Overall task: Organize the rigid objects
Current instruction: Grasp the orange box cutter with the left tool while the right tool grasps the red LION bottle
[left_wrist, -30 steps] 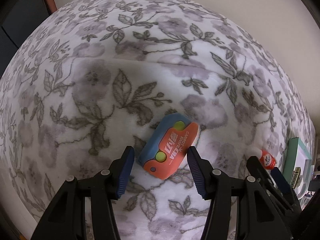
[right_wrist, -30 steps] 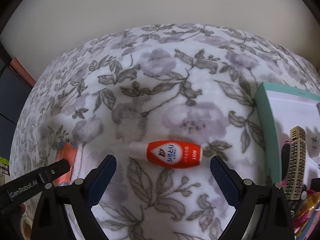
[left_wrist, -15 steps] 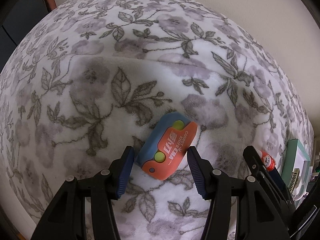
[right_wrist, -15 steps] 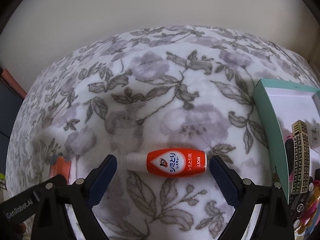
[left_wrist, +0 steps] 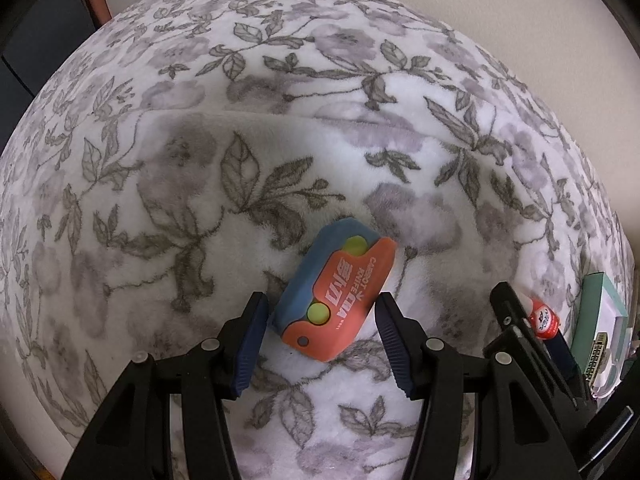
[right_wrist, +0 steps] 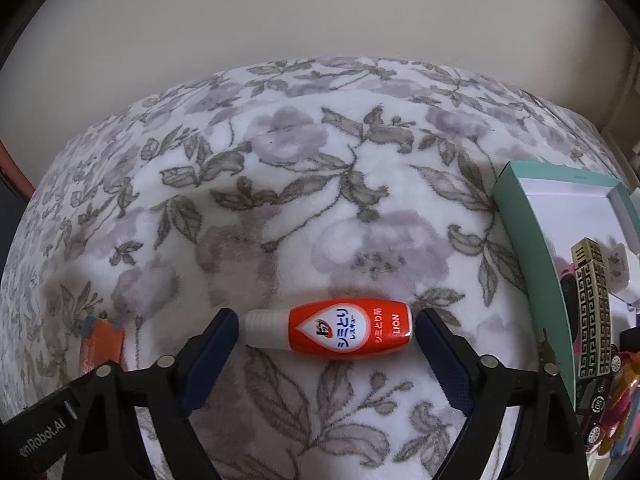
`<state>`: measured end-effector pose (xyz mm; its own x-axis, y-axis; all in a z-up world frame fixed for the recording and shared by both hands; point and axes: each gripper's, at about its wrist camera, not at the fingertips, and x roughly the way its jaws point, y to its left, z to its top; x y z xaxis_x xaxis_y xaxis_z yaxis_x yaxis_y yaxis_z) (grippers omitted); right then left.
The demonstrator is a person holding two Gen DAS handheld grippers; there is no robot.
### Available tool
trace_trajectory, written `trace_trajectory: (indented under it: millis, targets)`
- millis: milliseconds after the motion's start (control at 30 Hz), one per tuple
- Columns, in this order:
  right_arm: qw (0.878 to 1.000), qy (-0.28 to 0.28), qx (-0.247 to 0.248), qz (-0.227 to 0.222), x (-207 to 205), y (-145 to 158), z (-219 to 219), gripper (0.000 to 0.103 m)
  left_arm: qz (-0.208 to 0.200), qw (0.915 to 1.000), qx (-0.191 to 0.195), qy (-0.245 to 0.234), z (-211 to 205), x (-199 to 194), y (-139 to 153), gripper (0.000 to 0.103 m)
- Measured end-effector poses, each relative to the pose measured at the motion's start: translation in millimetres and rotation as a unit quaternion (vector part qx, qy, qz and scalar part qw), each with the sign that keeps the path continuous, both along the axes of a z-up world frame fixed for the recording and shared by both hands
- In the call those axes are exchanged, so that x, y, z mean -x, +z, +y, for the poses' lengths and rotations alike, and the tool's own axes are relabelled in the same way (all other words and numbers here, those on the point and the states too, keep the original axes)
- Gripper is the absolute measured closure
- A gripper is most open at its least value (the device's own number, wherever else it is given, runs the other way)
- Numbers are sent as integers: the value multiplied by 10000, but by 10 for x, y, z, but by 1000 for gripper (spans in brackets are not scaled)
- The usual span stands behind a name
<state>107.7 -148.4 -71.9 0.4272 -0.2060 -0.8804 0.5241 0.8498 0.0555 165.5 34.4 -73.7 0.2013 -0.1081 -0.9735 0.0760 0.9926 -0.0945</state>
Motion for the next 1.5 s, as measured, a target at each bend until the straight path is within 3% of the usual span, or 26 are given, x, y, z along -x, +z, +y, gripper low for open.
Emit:
trace_trajectory:
  millis: [100,433,600,833,1233,1500]
  targets:
    - [10000,-67,31,-6,23,18,-32,23,-19,10000,-86,-27,-16,2,-15,46]
    - [10000,2,-55,-36,22,17,-50,23,-170,9998,-128,-40,-78,-40,-27,46]
    - [9999,26,-99,-45,24,18,-57,23,-217,9995,-219,-61,-99,-61,14,54]
    - [9997,33,-233,-50,38,27,-80,23,-223,9995,-215,-45,-94,-107,68,57]
    - [9979,-50,-616,-172,90,155,-190,23,-478,9989,-2,6,-101,-120,396,57]
    - [9980,-51,-476,-423,159,435,-229,23,-721,9972,190,7,-136,-43,619,57]
